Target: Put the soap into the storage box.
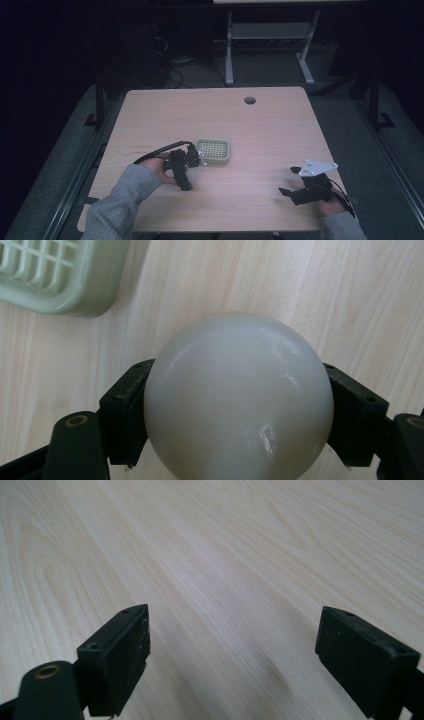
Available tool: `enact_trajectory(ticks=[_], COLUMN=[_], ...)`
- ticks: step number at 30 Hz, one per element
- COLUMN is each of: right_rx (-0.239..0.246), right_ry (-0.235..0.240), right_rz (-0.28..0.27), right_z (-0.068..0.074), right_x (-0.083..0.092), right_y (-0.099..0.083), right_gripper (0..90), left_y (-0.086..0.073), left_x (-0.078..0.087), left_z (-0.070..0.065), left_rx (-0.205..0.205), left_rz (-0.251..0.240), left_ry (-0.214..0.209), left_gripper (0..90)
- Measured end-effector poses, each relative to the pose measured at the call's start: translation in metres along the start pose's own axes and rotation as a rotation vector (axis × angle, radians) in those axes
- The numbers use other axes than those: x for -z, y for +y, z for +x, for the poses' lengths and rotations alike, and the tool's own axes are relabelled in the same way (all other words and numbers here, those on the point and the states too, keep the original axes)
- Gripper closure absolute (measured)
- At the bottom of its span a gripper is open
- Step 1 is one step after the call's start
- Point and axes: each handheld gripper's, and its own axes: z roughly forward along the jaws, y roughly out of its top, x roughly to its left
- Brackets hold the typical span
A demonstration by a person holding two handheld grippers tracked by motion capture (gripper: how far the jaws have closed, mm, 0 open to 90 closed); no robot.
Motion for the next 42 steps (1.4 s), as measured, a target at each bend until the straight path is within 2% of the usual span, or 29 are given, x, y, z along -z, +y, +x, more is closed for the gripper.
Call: enact_trajectory(ticks=[26, 34, 42], right_rx=[0.005, -0.001, -0.008], right_ry=[0.008, 0.008, 0.008], right_rz=[-0.02, -0.021, -0.025], right_z=[0.002, 0.003, 0.002], right_x=[0.0, 0.0, 0.001], right_y=[0.002, 0.002, 0.002], right_gripper=[13.6, 13.6, 13.7], left_y=[0.018, 0.027, 0.039], left_x=[0.011, 0.014, 0.016], left_z=[0.022, 0.029, 0.037], left_rx=[0.007, -0.002, -0.005], left_rz=[-0.006, -0.003, 0.002], left_ry=[0.001, 0.023, 0.019], left_gripper=[24.3, 24.3, 24.3])
